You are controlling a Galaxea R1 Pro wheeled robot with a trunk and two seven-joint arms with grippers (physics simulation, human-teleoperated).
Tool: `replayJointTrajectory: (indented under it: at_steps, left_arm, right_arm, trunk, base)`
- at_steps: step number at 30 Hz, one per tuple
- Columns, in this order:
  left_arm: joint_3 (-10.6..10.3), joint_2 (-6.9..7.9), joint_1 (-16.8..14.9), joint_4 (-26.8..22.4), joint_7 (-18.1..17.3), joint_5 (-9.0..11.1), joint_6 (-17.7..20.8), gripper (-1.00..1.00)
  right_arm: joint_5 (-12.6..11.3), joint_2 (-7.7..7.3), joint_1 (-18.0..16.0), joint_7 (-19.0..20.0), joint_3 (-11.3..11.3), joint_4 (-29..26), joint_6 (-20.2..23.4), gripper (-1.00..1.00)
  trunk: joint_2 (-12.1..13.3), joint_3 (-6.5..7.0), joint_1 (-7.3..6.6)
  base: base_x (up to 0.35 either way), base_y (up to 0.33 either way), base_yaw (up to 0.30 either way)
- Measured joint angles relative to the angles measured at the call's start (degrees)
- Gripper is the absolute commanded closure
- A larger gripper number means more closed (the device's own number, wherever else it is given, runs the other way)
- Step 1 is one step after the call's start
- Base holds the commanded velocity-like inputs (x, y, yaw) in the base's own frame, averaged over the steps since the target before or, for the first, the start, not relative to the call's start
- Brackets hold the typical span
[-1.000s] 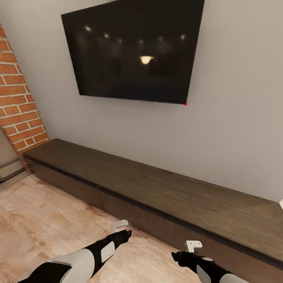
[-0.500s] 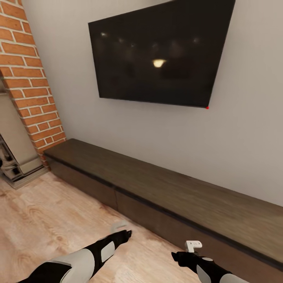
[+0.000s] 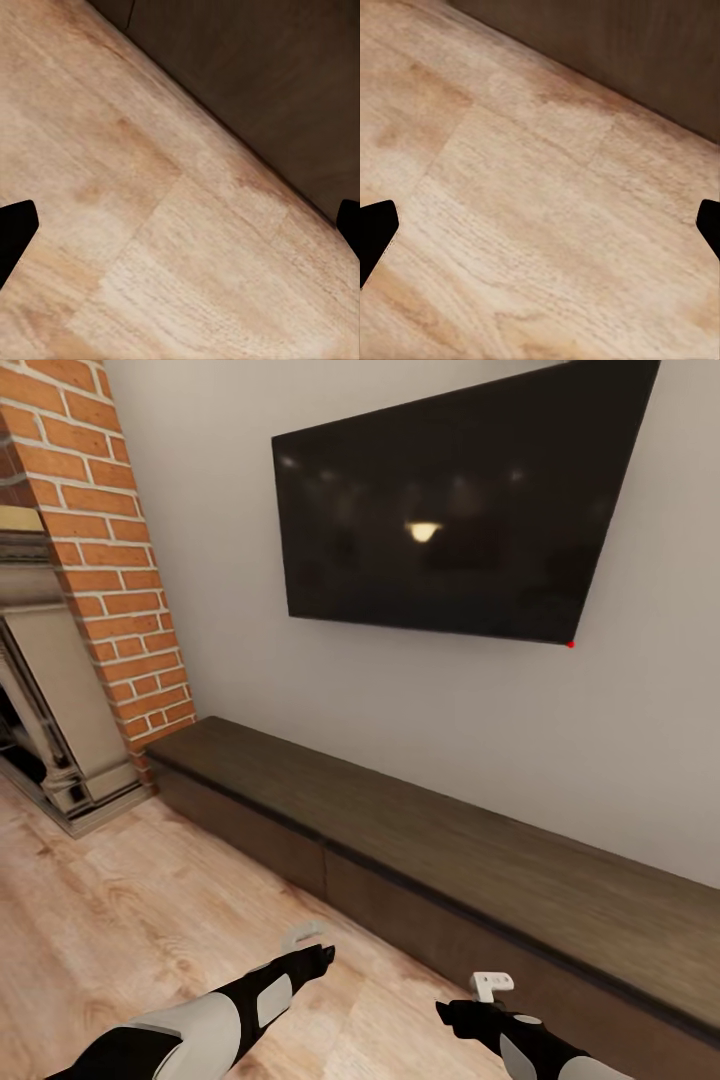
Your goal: Place each of the two pumpkins and all three candles from the living room inside a cabinet in the living room (use any cabinet), then make sure every cabinet is closed, and position the cauldron so it is next to a table in the living room.
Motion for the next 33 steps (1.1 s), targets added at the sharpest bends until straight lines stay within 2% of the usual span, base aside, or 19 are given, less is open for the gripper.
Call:
replayJointTrajectory:
  at_steps: [13, 16, 23, 33]
  left_arm:
    - [0.08, 0.00, 0.00, -0.05, 0.00, 0.09, 0.00, -1.00]
    - [0.08, 0.00, 0.00, -0.02, -0.02, 0.10, 0.00, -1.00]
    - [0.08, -0.01, 0.00, 0.02, -0.06, 2.69, 0.02, -1.00]
    - [0.08, -0.01, 0.00, 0.02, -0.08, 3.17, 0.09, -1.00]
  right_arm:
    - [0.00, -0.08, 0.01, 0.21, -0.11, -0.01, 0.00, -1.00]
    - [0.00, -0.08, 0.01, 0.22, -0.11, 0.00, 0.00, -1.00]
    - [0.00, -0.07, 0.02, 0.29, -0.06, -0.02, 0.00, -1.00]
    - [0.00, -0.03, 0.02, 0.41, -0.04, -0.03, -0.03, -1.00]
  trunk:
    - [5.22, 2.62, -2.85]
    - [5.23, 2.63, -2.86]
    - [5.23, 2.72, -2.86]
    - [5.23, 3.36, -2.86]
  base:
    - [0.000, 0.001, 0.025]
    - [0.000, 0.000, 0.000]
    - [0.000, 0.108, -0.092]
    - [0.000, 0.279, -0.188]
